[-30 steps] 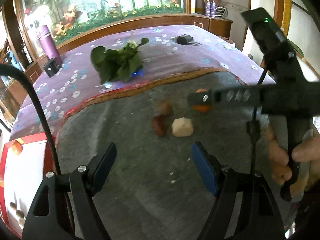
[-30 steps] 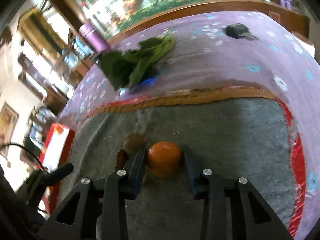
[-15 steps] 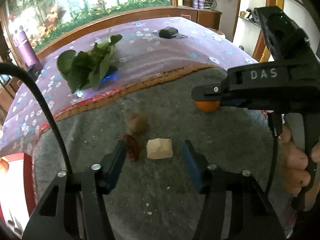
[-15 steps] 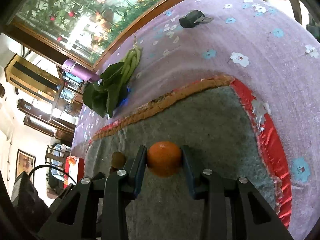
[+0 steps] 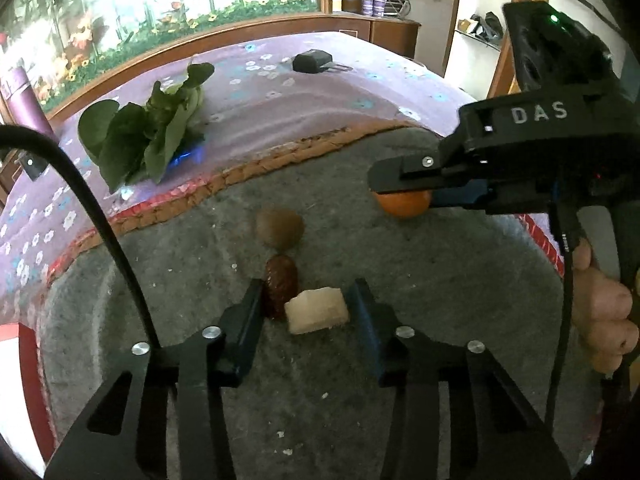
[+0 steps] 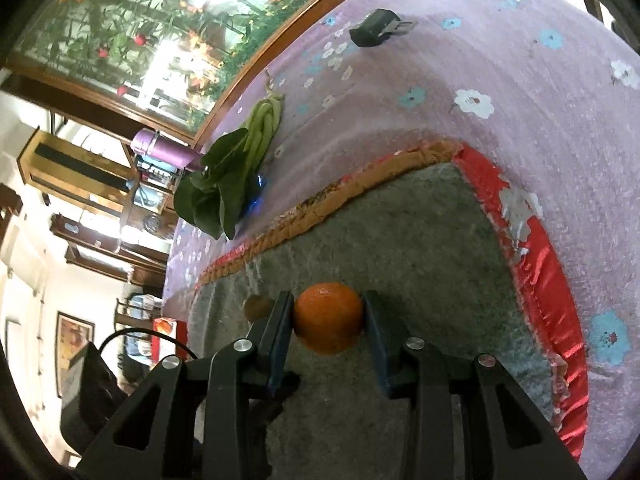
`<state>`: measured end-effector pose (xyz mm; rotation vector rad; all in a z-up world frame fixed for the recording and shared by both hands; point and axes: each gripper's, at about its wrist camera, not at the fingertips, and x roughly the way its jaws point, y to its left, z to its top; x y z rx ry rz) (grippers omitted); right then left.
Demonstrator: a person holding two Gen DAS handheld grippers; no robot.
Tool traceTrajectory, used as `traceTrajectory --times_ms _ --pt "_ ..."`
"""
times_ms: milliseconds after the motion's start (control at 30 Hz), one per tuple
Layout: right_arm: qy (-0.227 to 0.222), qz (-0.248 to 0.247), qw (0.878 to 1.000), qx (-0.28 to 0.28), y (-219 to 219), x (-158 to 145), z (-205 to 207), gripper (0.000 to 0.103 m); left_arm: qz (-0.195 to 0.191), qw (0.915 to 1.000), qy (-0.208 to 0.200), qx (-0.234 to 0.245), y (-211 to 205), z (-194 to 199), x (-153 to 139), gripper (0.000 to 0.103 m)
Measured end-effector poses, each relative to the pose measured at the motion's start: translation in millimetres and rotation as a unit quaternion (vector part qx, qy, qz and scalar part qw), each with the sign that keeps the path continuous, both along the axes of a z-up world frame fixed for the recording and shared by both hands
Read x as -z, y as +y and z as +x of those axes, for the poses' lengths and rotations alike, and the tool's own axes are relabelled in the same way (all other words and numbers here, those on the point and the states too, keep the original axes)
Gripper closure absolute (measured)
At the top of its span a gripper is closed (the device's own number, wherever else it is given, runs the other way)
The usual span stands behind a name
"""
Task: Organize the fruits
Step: 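Grasp a mandarin orange with the right tool while the left tool grasps a beige cube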
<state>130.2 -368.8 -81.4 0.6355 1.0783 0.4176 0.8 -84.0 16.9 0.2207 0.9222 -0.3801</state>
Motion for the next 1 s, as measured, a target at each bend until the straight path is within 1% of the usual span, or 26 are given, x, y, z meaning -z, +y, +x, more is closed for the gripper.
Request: traceTrajectory --times_ms 233,367,467,600,633,733,800,900,967,1000 --pt "-0.017 -0.037 0.999 -0.010 9 -4 -1 0.065 -0.014 0.9999 0.007 0.001 5 -13 -1 0.066" --pt "-0.025 -0.056 0.998 -0.015 13 -5 -1 0.065 -0.014 0.9999 0.005 0.001 5 -17 -1 0.066" --pt "-0.038 -0.085 0.995 -0.024 19 -8 -3 0.065 -0.019 0.9998 0.008 -0.004 8 -19 -1 0.066" --pt "-0.063 -0.146 0.986 -0.039 35 -12 -8 0.065 -0.021 0.9997 0.006 -0.011 11 -21 0 0.066" --pt "-0.071 -0.166 0.983 -0.043 40 -13 -9 0.066 -0.020 0.9997 0.006 -0.011 11 -21 0 0.066" --pt "-0.087 -0.202 0.974 -0.049 50 -14 -13 0.066 -0.013 0.9998 0.008 -0.010 10 -23 0 0.066" --pt "-0.089 -0.209 0.973 -0.049 51 -14 -13 0.066 -0.016 0.9998 0.010 -0.011 12 -23 0 0.066" --pt "-0.087 -0.201 0.975 -0.048 48 -14 -12 0.066 -0.017 0.9998 0.009 -0.012 12 -22 0 0.067" --pt "-0.085 -0.196 0.976 -0.046 47 -14 -12 0.066 -0.017 0.9998 0.005 -0.012 11 -23 1 0.078" --pt "-0.086 -0.196 0.976 -0.046 47 -15 -12 0.066 -0.020 0.9997 0.004 -0.012 11 -23 0 0.079"
